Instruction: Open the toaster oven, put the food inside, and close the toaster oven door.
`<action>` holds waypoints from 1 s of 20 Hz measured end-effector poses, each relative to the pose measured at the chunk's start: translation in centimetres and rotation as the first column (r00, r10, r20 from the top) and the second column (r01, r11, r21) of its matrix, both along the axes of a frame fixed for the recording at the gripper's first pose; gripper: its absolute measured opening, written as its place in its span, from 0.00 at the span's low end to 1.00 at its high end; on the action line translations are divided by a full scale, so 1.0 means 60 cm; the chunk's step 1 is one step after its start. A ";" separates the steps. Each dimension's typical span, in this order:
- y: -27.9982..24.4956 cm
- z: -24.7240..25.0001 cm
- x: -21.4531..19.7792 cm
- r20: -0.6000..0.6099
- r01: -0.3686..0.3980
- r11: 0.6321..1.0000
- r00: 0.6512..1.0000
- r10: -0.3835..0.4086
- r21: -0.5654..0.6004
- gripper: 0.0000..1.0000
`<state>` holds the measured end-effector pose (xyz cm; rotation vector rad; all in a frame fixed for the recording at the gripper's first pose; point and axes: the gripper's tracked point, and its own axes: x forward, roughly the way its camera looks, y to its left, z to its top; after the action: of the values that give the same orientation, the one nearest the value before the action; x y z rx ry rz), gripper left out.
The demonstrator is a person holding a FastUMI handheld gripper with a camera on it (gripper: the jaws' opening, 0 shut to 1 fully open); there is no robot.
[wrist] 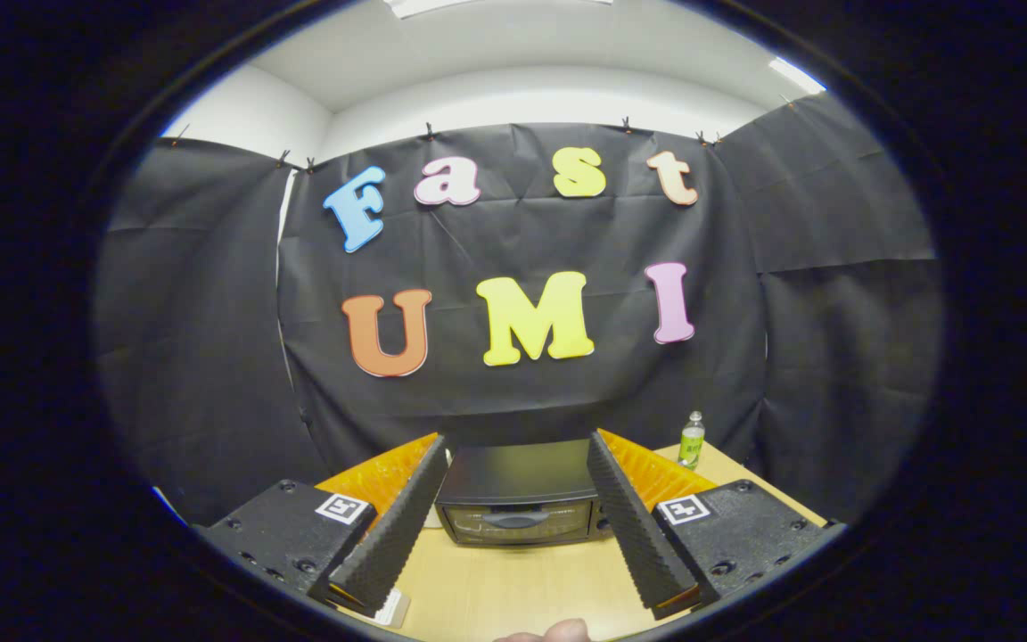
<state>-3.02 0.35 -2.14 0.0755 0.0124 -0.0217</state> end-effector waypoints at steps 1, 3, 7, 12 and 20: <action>0.001 -0.001 -0.014 0.000 0.002 1.000 1.000 -0.002 0.005 1.00; 0.012 -0.008 -0.034 0.006 -0.009 1.000 1.000 0.010 -0.002 1.00; 0.038 -0.032 -0.070 -0.006 -0.044 0.999 0.999 0.044 -0.024 1.00; 0.066 -0.030 -0.078 0.002 -0.088 0.995 0.996 0.088 -0.048 1.00; 0.083 -0.029 -0.076 0.002 -0.120 0.993 0.993 0.120 -0.017 1.00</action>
<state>-7.57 5.31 -3.86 0.0579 0.0134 0.0987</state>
